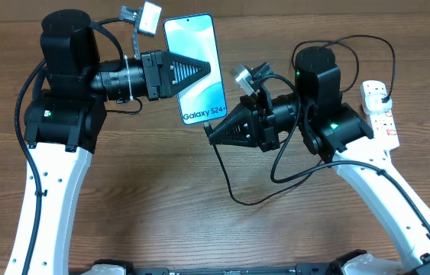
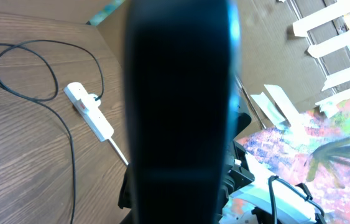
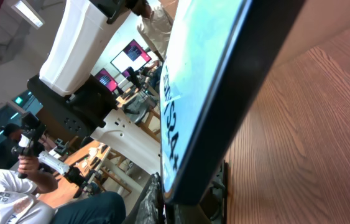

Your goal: Plug charger to phone and switch on socket

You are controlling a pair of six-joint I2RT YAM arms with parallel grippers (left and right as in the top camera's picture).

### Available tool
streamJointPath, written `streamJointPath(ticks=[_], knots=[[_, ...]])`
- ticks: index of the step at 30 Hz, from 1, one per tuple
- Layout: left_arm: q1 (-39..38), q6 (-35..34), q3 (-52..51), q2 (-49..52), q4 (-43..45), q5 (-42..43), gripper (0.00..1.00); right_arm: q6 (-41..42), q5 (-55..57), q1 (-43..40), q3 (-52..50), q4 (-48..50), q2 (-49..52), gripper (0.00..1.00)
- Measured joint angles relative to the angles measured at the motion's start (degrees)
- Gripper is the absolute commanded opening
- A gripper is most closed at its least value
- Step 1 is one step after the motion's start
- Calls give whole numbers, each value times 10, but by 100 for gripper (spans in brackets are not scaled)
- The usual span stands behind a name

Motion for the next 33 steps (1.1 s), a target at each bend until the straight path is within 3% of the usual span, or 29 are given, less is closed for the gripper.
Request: streamJointPath(ticks=[33], knots=[[1, -20, 0, 0, -10, -11, 4, 67, 15, 0, 0, 43, 0, 4]])
